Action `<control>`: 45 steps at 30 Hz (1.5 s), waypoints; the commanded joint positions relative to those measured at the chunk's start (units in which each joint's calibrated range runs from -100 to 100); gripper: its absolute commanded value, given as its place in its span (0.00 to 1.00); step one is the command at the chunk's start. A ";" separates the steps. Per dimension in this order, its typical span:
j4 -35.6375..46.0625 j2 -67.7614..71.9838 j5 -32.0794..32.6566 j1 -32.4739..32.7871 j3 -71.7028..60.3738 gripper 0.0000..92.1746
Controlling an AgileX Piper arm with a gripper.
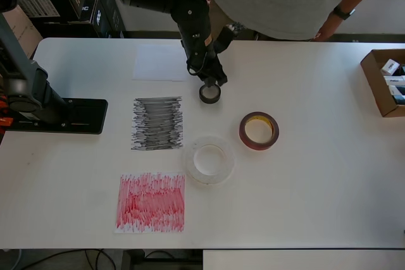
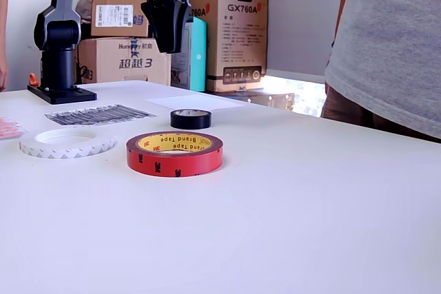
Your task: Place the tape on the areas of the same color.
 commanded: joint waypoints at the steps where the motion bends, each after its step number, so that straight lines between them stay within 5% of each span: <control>1: -0.10 0.60 0.37 0.08 0.25 0.32; 28: 0.92 14.07 2.58 0.23 -11.38 0.32; 45: 11.78 13.79 2.09 0.31 -14.01 0.32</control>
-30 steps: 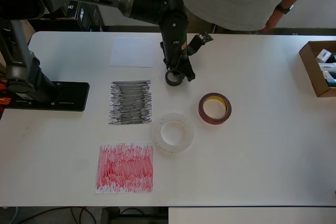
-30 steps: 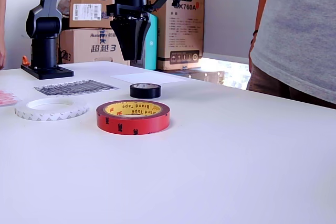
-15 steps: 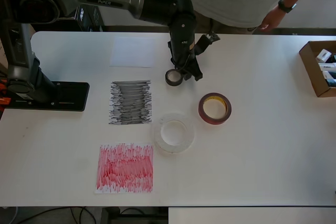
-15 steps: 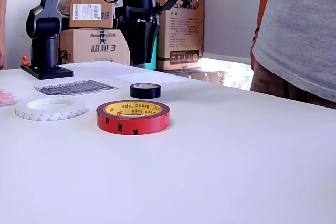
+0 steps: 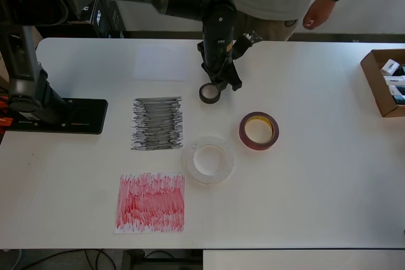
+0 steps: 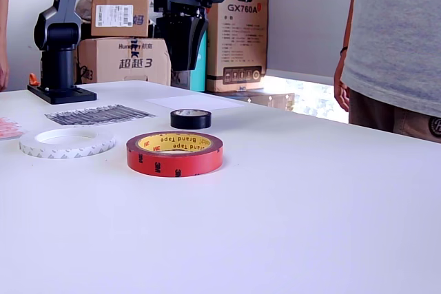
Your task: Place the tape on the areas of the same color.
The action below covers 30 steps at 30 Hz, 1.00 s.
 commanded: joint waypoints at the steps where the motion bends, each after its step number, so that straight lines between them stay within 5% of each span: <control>1: 1.25 0.52 0.18 -0.52 -0.07 0.32; 30: 0.91 5.58 0.18 -0.52 0.39 0.32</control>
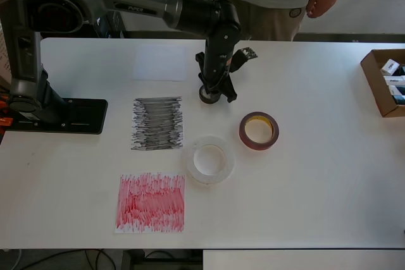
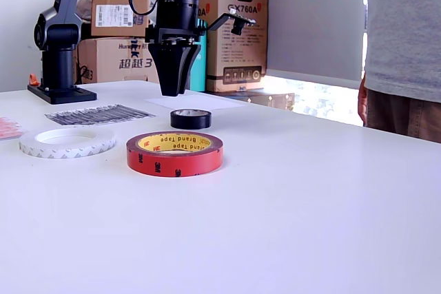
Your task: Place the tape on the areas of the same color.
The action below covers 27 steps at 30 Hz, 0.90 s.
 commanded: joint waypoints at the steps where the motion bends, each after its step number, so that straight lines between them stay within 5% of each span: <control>1: -0.62 0.15 0.18 0.43 0.28 0.32; 27: -0.79 1.55 0.02 1.15 0.09 0.32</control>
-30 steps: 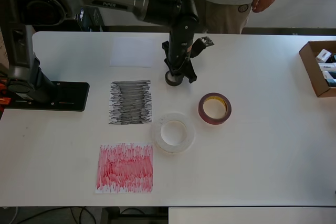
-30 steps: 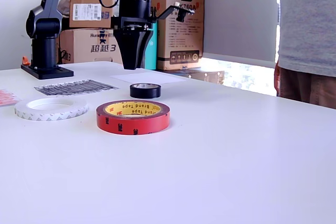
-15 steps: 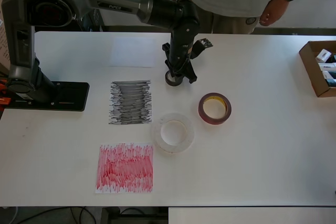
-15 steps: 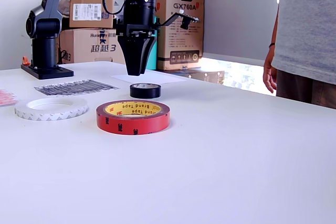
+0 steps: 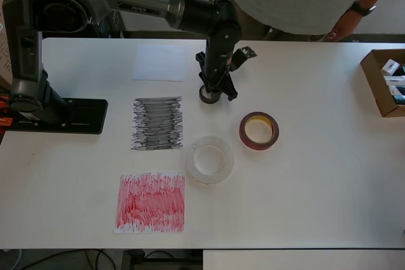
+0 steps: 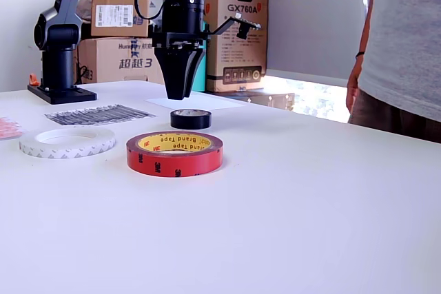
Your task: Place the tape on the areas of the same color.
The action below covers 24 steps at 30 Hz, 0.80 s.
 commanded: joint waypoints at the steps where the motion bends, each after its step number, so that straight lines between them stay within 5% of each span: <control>1: 0.49 1.66 0.21 0.15 0.00 0.32; 24: 0.49 3.53 0.13 0.07 -0.72 0.32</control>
